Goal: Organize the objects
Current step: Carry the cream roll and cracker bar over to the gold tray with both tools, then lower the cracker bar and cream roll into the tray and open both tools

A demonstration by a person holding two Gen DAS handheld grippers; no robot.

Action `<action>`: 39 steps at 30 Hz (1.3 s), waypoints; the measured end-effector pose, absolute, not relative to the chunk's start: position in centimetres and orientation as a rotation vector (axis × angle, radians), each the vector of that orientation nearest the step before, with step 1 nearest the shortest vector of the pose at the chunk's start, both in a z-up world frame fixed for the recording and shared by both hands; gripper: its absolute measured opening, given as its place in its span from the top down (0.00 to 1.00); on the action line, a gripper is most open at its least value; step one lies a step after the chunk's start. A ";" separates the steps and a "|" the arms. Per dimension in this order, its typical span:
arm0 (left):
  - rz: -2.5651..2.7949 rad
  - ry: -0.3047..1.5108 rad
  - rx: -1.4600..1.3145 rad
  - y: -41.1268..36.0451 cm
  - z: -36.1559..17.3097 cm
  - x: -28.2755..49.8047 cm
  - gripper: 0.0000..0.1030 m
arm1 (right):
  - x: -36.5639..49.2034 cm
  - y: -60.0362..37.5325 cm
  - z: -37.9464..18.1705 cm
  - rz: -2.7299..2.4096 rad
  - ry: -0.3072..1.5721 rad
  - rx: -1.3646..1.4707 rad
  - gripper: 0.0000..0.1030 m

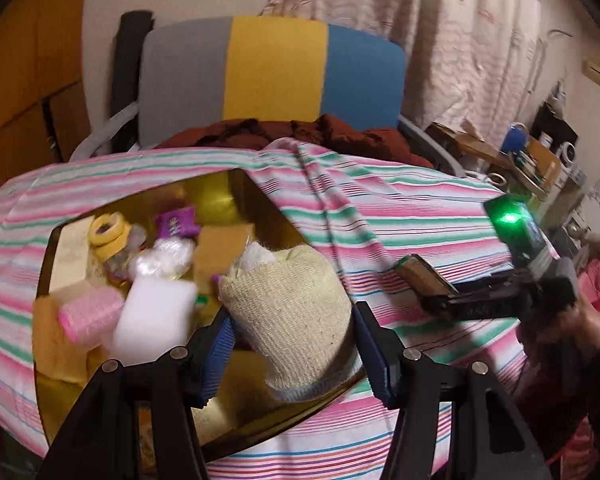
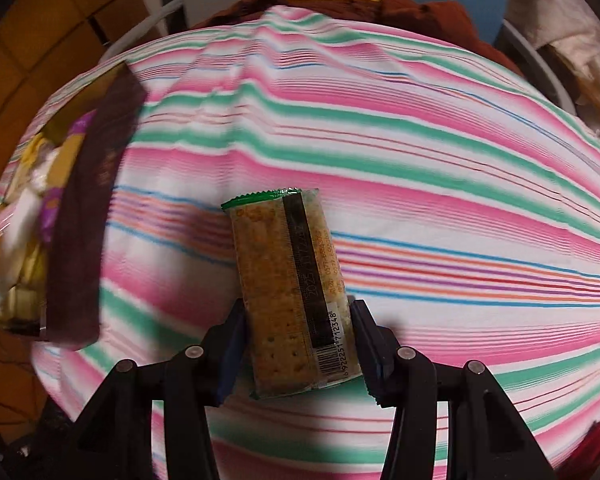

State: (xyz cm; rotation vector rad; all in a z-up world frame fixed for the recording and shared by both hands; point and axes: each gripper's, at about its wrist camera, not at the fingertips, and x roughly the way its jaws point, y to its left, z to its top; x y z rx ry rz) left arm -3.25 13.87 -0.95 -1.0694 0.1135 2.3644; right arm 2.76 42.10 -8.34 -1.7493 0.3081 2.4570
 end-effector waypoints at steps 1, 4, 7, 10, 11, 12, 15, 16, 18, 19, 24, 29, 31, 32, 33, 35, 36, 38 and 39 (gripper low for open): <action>2.366 0.101 -1.075 13.5 -1.0 -3.4 0.43 | 2.9 40.9 -7.8 2.471 0.331 -1.748 0.51; 2.388 0.083 -1.062 12.2 -0.9 -3.3 0.43 | 2.6 40.1 -7.2 2.521 0.426 -1.735 0.51; 2.412 0.082 -1.068 10.8 -1.1 -3.2 0.43 | 2.7 39.0 -6.3 2.568 0.504 -1.686 0.51; 2.440 0.063 -1.092 9.2 -1.4 -3.3 0.43 | 3.8 38.2 -4.8 2.631 0.561 -1.613 0.51; 2.454 0.056 -1.100 8.5 -1.4 -3.3 0.43 | 4.1 37.8 -4.2 2.657 0.571 -1.590 0.51; 2.468 0.050 -1.104 7.8 -1.5 -3.3 0.43 | 3.8 36.9 -3.8 2.682 0.576 -1.569 0.51; 2.510 0.023 -1.113 5.8 -1.3 -3.5 0.43 | 2.5 35.0 -2.7 2.750 0.592 -1.511 0.51; 2.526 0.011 -1.115 5.1 -1.3 -3.4 0.43 | 2.1 34.3 -2.3 2.777 0.597 -1.500 0.51; 2.546 -0.020 -1.127 3.9 -1.2 -3.6 0.43 | 1.5 32.3 -1.4 2.838 0.584 -1.487 0.51; 2.553 -0.033 -1.131 3.6 -1.3 -3.6 0.43 | 0.8 31.5 -1.3 2.860 0.575 -1.486 0.51; 2.572 -0.082 -1.134 2.3 -1.2 -3.7 0.43 | -1.7 27.1 -0.6 2.963 0.553 -1.485 0.51; 2.559 -0.085 -1.122 2.5 -1.1 -3.8 0.43 | -3.7 24.8 -1.8 2.944 0.546 -1.522 0.49; 2.553 -0.083 -1.125 2.7 -1.2 -3.8 0.43 | -3.8 24.5 -2.1 2.941 0.546 -1.546 0.47; 2.550 -0.087 -1.128 2.6 -1.3 -3.9 0.43 | -3.7 24.4 -2.2 2.936 0.533 -1.550 0.47; 2.547 -0.090 -1.131 2.7 -1.4 -4.0 0.43 | -3.7 24.5 -2.3 2.931 0.517 -1.549 0.47; 2.538 -0.083 -1.134 3.1 -1.5 -4.2 0.43 | -3.5 24.6 -2.4 2.924 0.515 -1.555 0.47; 2.534 -0.078 -1.131 3.4 -1.5 -4.3 0.43 | -3.4 24.7 -2.5 2.920 0.515 -1.554 0.47; 2.524 -0.064 -1.123 4.2 -1.5 -4.5 0.43 | -3.1 24.9 -2.4 2.913 0.500 -1.536 0.47; 2.519 -0.058 -1.118 4.6 -1.4 -4.6 0.43 | -2.9 25.0 -2.4 2.910 0.500 -1.528 0.47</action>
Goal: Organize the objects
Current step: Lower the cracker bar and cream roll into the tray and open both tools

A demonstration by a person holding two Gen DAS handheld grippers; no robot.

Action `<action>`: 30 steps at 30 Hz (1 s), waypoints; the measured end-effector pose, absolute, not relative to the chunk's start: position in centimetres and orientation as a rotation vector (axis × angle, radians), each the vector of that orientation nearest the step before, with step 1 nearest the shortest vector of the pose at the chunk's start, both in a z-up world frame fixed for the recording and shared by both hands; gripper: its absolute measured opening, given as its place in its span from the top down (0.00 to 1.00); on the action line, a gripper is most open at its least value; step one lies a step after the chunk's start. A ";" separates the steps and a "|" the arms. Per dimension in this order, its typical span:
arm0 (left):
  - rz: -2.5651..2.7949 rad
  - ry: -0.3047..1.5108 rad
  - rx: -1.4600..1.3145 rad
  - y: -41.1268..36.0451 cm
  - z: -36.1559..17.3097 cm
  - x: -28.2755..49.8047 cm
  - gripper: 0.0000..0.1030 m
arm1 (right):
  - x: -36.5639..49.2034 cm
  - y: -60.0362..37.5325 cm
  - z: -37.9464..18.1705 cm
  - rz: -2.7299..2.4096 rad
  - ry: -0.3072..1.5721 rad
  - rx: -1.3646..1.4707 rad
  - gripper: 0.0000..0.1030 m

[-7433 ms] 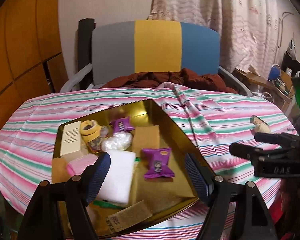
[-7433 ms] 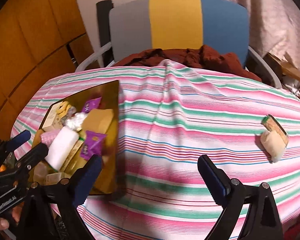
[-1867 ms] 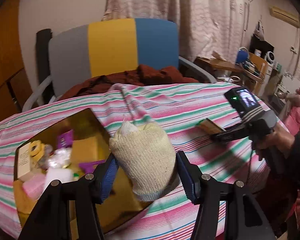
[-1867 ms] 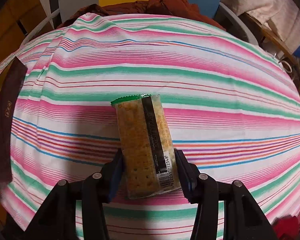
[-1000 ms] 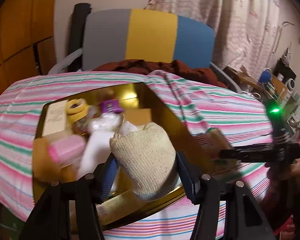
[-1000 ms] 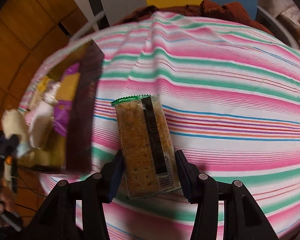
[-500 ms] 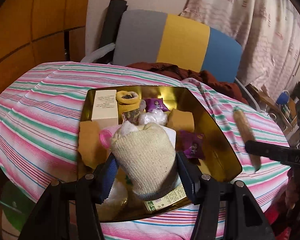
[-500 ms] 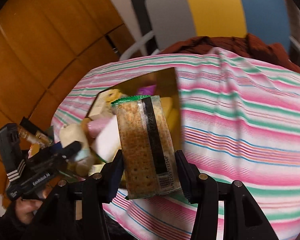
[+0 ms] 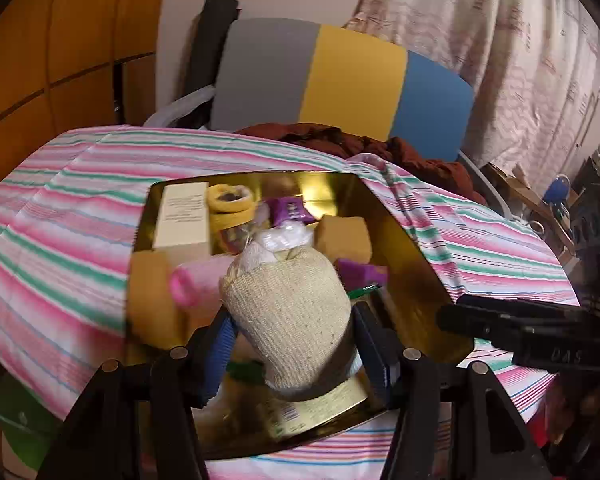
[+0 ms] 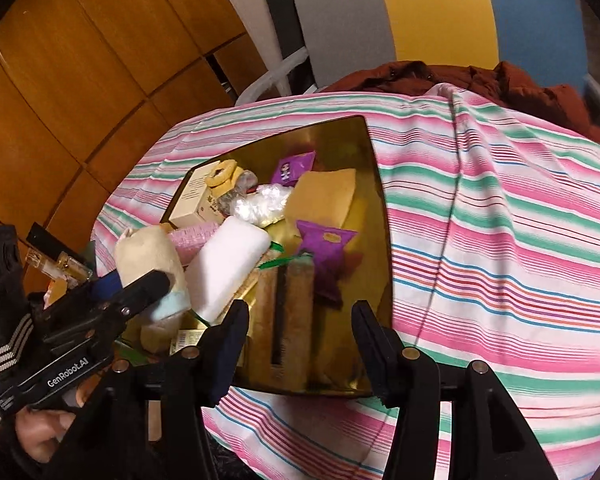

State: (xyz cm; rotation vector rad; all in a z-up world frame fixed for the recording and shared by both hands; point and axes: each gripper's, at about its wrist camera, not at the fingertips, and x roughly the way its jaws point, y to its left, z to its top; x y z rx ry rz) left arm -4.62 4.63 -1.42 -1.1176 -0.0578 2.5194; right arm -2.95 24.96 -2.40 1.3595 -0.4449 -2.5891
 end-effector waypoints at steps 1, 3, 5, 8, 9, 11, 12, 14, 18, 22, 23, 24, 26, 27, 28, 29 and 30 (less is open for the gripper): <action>2.514 -0.049 -1.109 5.2 -1.4 -4.7 0.43 | -2.7 25.1 -2.3 -2.599 -0.446 1.355 0.45; 2.508 -0.033 -1.097 6.2 -1.3 -5.1 0.43 | -2.2 25.0 -1.8 -2.634 -0.417 1.342 0.42; 2.501 -0.028 -1.097 7.4 -1.2 -5.9 0.43 | -1.9 25.0 -1.4 -2.683 -0.373 1.333 0.40; 2.514 -0.018 -1.100 8.7 -1.2 -7.2 0.43 | -1.6 25.2 -1.2 -2.714 -0.351 1.326 0.38; 2.515 -0.026 -1.097 9.0 -1.2 -7.7 0.42 | -1.5 25.3 -1.2 -2.718 -0.352 1.329 0.37; 2.514 -0.021 -1.104 9.9 -1.4 -8.6 0.42 | -1.5 25.6 -1.4 -2.723 -0.366 1.338 0.37; 2.507 -0.013 -1.114 10.3 -1.6 -9.1 0.42 | -1.5 25.7 -1.6 -2.726 -0.369 1.342 0.37; 2.505 -0.040 -1.134 10.6 -1.8 -9.7 0.39 | -1.5 25.8 -1.8 -2.728 -0.364 1.351 0.37; 2.527 -0.043 -1.117 10.2 -1.8 -9.3 0.20 | -1.5 25.8 -1.9 -2.734 -0.355 1.346 0.36; 2.536 -0.026 -1.133 9.6 -1.9 -8.6 0.20 | -1.7 25.3 -2.0 -2.730 -0.339 1.341 0.36; 2.541 -0.017 -1.133 9.5 -1.8 -8.4 0.20 | -1.7 25.1 -2.0 -2.732 -0.324 1.340 0.36; 2.547 -0.007 -1.133 9.4 -1.8 -8.1 0.20 | -1.6 24.9 -2.0 -2.733 -0.314 1.339 0.36; 2.561 0.009 -1.131 9.0 -1.5 -7.5 0.20 | -1.5 24.5 -2.0 -2.743 -0.285 1.334 0.34; 2.571 0.017 -1.125 8.9 -1.4 -7.1 0.20 | -1.5 24.4 -2.0 -2.749 -0.273 1.331 0.32; 2.580 0.025 -1.117 8.7 -1.2 -6.7 0.20 | -1.4 24.2 -1.9 -2.761 -0.253 1.328 0.30; 2.587 0.028 -1.111 8.5 -1.0 -6.4 0.20 | -1.4 24.0 -1.9 -2.771 -0.235 1.325 0.29; 2.598 0.032 -1.105 8.4 -0.8 -6.1 0.20 | -1.3 23.8 -1.8 -2.783 -0.217 1.321 0.28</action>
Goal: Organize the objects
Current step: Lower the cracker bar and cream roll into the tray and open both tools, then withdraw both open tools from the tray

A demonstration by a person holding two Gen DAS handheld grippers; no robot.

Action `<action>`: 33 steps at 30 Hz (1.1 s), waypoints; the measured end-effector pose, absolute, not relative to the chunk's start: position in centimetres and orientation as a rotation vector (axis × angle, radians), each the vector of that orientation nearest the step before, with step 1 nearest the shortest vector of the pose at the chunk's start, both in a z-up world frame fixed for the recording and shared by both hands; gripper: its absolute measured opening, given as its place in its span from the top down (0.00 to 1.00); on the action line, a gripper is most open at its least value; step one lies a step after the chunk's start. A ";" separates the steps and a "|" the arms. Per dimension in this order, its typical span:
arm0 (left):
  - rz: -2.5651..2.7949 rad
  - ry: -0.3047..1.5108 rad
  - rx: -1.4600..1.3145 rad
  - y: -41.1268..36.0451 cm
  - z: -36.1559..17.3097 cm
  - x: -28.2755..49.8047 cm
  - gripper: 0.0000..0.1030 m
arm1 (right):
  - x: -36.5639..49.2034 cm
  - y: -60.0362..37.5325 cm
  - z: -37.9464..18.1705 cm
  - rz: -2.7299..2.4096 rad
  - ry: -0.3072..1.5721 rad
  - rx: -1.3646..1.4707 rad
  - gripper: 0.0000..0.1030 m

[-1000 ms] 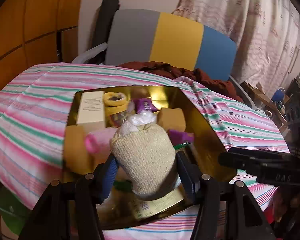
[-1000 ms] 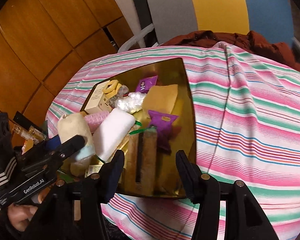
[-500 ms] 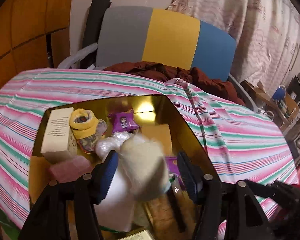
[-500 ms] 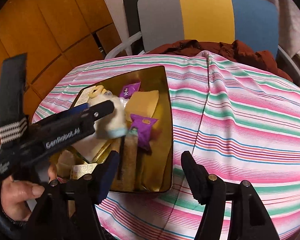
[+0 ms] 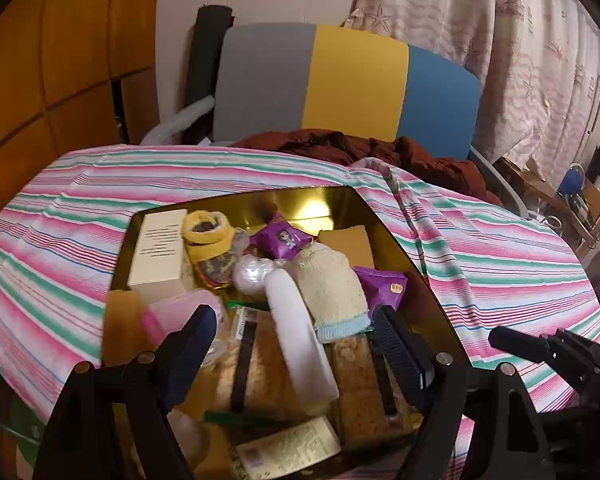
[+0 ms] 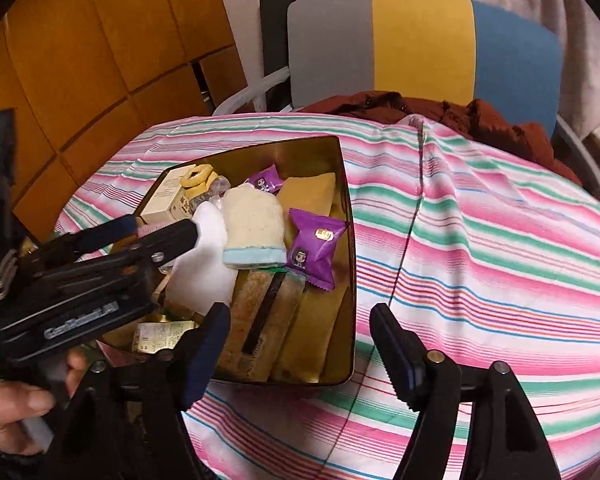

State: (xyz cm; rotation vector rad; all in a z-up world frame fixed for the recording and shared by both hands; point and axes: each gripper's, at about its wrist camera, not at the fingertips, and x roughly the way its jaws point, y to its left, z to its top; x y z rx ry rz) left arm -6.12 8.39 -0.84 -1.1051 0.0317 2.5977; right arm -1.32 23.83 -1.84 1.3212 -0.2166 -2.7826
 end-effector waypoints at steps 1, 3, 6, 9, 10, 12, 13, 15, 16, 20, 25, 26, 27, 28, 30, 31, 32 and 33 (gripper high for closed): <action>2.612 0.041 -1.102 8.2 -0.7 -5.8 0.20 | -1.2 23.6 -1.8 -2.795 -0.198 1.315 0.26; 2.631 0.053 -1.102 7.9 -0.4 -5.4 0.20 | -1.1 23.3 -1.7 -2.814 -0.172 1.306 0.22; 2.648 0.047 -1.099 7.4 -0.1 -4.8 0.20 | -0.8 23.0 -1.4 -2.856 -0.139 1.284 0.17; 2.670 0.038 -1.104 6.8 0.1 -4.2 0.20 | -0.5 22.9 -1.1 -2.894 -0.127 1.259 0.13; 2.684 0.035 -1.105 6.6 0.2 -3.9 0.20 | -0.4 22.8 -0.9 -2.908 -0.118 1.248 0.12; 2.717 0.055 -1.101 6.4 0.4 -3.4 0.20 | -0.2 22.6 -0.7 -2.927 -0.104 1.232 0.11; 2.731 0.056 -1.096 6.2 0.5 -3.1 0.20 | -0.1 22.5 -0.6 -2.932 -0.102 1.224 0.10; 2.757 0.047 -1.074 5.9 0.9 -2.5 0.20 | 0.1 22.3 -0.6 -2.937 -0.096 1.217 0.10; 2.772 0.045 -1.052 5.6 1.2 -2.1 0.20 | 0.2 22.1 -0.6 -2.939 -0.090 1.215 0.10; 2.829 0.044 -1.008 5.0 2.0 -1.1 0.20 | 0.5 21.8 -0.5 -2.945 -0.092 1.207 0.10; 2.895 0.056 -0.990 4.6 2.6 -0.3 0.20 | 0.2 21.7 -0.2 -2.948 -0.099 1.198 0.09; 2.904 0.069 -0.996 4.5 2.6 -0.3 0.20 | 0.2 21.7 -0.2 -2.950 -0.103 1.194 0.09; 2.912 0.081 -0.996 4.5 2.6 -0.2 0.20 | 0.1 21.7 -0.2 -2.953 -0.105 1.191 0.09; 2.920 0.098 -0.981 4.4 2.6 0.0 0.20 | 0.0 21.8 -0.1 -2.956 -0.107 1.191 0.09; 2.945 0.129 -0.933 4.3 2.9 0.5 0.21 | 0.0 22.0 0.0 -2.958 -0.131 1.186 0.09; 2.960 0.141 -0.900 4.2 3.0 0.9 0.22 | 0.1 22.1 0.1 -2.962 -0.147 1.181 0.08; 2.968 0.147 -0.877 4.1 3.2 1.1 0.22 | 0.1 22.2 0.2 -2.965 -0.154 1.178 0.08; 2.973 0.148 -0.862 3.9 3.2 1.3 0.22 | 0.2 22.3 0.2 -2.969 -0.161 1.174 0.08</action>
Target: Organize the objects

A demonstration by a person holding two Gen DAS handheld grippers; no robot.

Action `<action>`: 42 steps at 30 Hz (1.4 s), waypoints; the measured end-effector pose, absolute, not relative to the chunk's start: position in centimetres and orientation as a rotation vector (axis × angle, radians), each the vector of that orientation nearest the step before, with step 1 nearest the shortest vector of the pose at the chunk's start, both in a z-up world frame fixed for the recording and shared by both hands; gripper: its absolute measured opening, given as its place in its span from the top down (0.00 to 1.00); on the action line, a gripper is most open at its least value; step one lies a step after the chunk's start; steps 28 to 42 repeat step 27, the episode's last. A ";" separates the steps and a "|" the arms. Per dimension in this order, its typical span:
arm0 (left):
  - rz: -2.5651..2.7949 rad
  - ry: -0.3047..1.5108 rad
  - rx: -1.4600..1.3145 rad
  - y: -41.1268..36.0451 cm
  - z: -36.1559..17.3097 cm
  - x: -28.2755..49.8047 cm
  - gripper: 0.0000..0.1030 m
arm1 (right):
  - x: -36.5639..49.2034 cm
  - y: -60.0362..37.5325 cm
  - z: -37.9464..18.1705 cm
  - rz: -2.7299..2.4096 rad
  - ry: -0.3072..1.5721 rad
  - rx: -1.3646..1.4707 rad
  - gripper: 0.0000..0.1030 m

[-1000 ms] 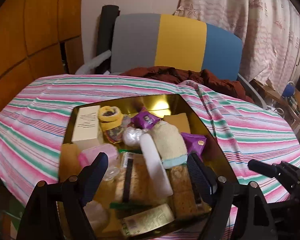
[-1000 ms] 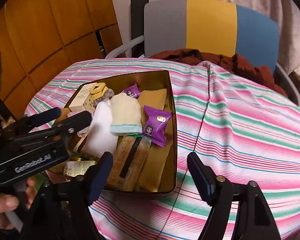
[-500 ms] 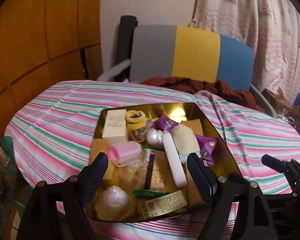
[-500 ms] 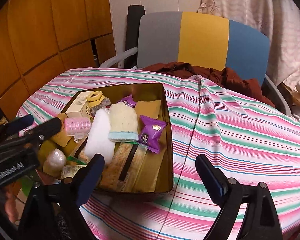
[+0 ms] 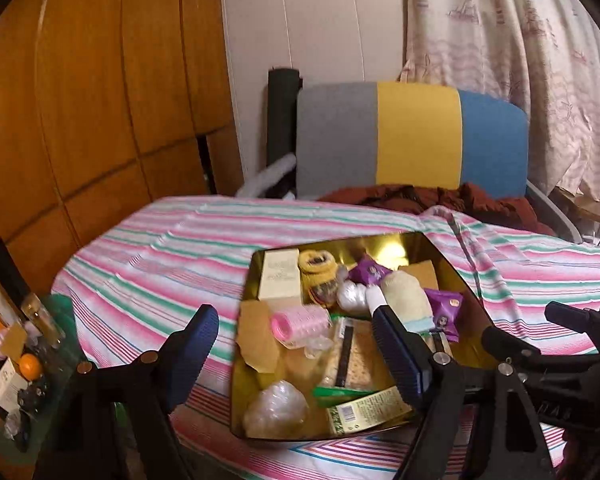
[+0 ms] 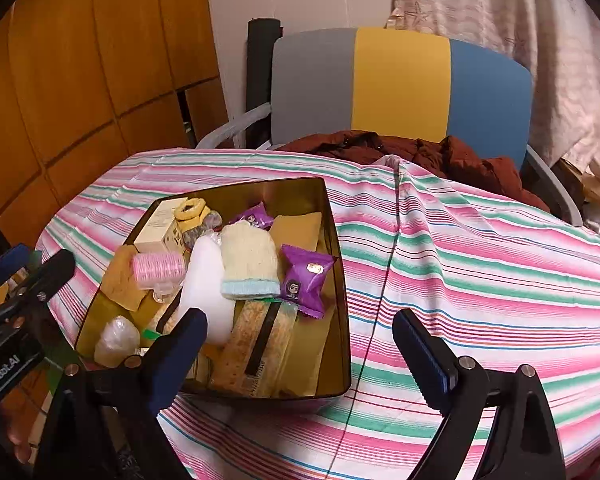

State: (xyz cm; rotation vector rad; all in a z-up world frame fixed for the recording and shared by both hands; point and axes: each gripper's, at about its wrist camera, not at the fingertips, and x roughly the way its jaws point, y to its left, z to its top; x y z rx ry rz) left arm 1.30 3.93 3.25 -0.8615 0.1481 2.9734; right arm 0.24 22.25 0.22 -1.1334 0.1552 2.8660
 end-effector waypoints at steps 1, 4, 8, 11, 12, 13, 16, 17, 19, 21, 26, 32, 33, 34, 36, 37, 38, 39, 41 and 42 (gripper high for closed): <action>2.972 0.143 -0.858 3.8 3.3 1.4 0.22 | 0.4 22.3 0.3 2.866 0.161 -1.125 0.08; 2.926 0.101 -0.893 3.7 3.0 1.3 0.31 | 0.9 22.3 0.7 2.876 0.172 -1.088 0.07; 2.852 0.006 -1.007 3.3 2.0 0.4 0.42 | 1.4 21.8 0.8 2.881 0.151 -1.067 0.05; 2.823 -0.022 -1.069 3.1 1.3 0.2 0.47 | 1.3 21.5 0.8 2.884 0.130 -1.067 0.05; 2.811 -0.031 -1.088 3.1 1.1 0.0 0.47 | 1.3 21.4 0.8 2.886 0.124 -1.069 0.05; 2.807 -0.026 -1.097 3.0 0.9 0.0 0.49 | 1.2 21.3 0.7 2.887 0.119 -1.073 0.05; 2.838 0.022 -1.060 3.1 1.1 0.2 0.49 | 0.9 21.0 0.5 2.889 0.100 -1.086 0.05; 2.837 0.012 -1.053 3.0 1.2 0.2 0.49 | 0.8 20.9 0.4 2.889 0.093 -1.092 0.05; 2.854 0.013 -1.029 2.9 1.4 0.3 0.49 | 0.6 20.8 0.3 2.888 0.091 -1.099 0.05; 2.862 0.004 -1.015 2.6 1.5 0.3 0.49 | 0.6 20.7 0.1 2.887 0.088 -1.108 0.05; 2.863 0.003 -1.002 2.5 1.6 0.2 0.49 | 0.5 20.5 -0.2 2.883 0.078 -1.116 0.05; 2.861 0.011 -1.002 2.6 1.6 0.2 0.49 | 0.5 20.5 -0.2 2.882 0.074 -1.117 0.05; 2.861 0.011 -1.002 2.6 1.6 0.2 0.49 | 0.5 20.5 -0.2 2.882 0.074 -1.117 0.05; 2.861 0.011 -1.002 2.6 1.6 0.2 0.49 | 0.5 20.5 -0.2 2.882 0.074 -1.117 0.05; 2.861 0.011 -1.002 2.6 1.6 0.2 0.49 | 0.5 20.5 -0.2 2.882 0.074 -1.117 0.05; 2.861 0.011 -1.002 2.6 1.6 0.2 0.49 | 0.5 20.5 -0.2 2.882 0.074 -1.117 0.05; 2.861 0.011 -1.002 2.6 1.6 0.2 0.49 | 0.5 20.5 -0.2 2.882 0.074 -1.117 0.05; 2.861 0.011 -1.002 2.6 1.6 0.2 0.49 | 0.5 20.5 -0.2 2.882 0.074 -1.117 0.05; 2.861 0.011 -1.002 2.6 1.6 0.2 0.49 | 0.5 20.5 -0.2 2.882 0.074 -1.117 0.05; 2.861 0.011 -1.002 2.6 1.6 0.2 0.49 | 0.5 20.5 -0.2 2.882 0.074 -1.117 0.05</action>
